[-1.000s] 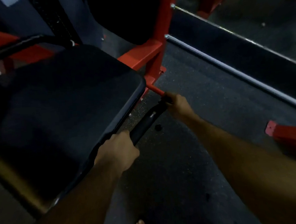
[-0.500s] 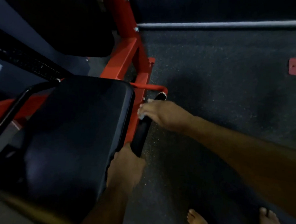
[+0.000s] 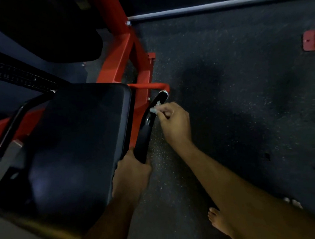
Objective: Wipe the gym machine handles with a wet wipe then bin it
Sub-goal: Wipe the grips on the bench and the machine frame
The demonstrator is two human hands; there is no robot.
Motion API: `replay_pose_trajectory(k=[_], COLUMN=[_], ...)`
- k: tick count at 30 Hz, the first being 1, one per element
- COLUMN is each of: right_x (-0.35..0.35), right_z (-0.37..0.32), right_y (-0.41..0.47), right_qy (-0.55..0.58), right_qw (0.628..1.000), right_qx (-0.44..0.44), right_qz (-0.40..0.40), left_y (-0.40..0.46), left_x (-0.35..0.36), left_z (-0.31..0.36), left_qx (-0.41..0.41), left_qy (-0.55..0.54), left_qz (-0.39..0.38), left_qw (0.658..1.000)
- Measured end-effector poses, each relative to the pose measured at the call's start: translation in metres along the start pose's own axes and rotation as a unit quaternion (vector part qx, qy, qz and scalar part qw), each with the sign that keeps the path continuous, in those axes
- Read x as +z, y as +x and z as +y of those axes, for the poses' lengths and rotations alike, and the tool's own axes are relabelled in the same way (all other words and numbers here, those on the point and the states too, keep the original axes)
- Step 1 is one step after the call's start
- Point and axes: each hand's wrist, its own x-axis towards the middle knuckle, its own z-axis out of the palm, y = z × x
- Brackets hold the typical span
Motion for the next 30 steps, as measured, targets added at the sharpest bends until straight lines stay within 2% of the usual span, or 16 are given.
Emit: replay_pose_trajectory(k=[4, 12, 17, 24, 30], right_x=[0.0, 0.015, 0.02, 0.023, 0.032], right_z=[0.004, 0.023, 0.017, -0.005, 0.006], right_y=[-0.005, 0.07, 0.07, -0.006, 0.041], right_qy=[0.035, 0.056, 0.141, 0.306, 0.373], right_qw=[0.999, 0.975, 0.947, 0.904, 0.844], right_qx=[0.016, 0.203, 0.269, 0.289, 0.358], right_qz=[0.003, 0.067, 0.1, 0.081, 0.14], left_y=[0.002, 0.007, 0.007, 0.007, 0.008], left_x=[0.0, 0.002, 0.004, 0.005, 0.005], left_z=[0.0, -0.004, -0.007, -0.005, -0.008], left_qx=[-0.008, -0.001, 0.007, -0.004, -0.005], left_qy=[0.011, 0.024, 0.025, 0.033, 0.027], left_qz=[-0.001, -0.001, 0.002, 0.013, 0.013], left_qw=[1.0, 1.0, 1.0, 0.999, 1.0])
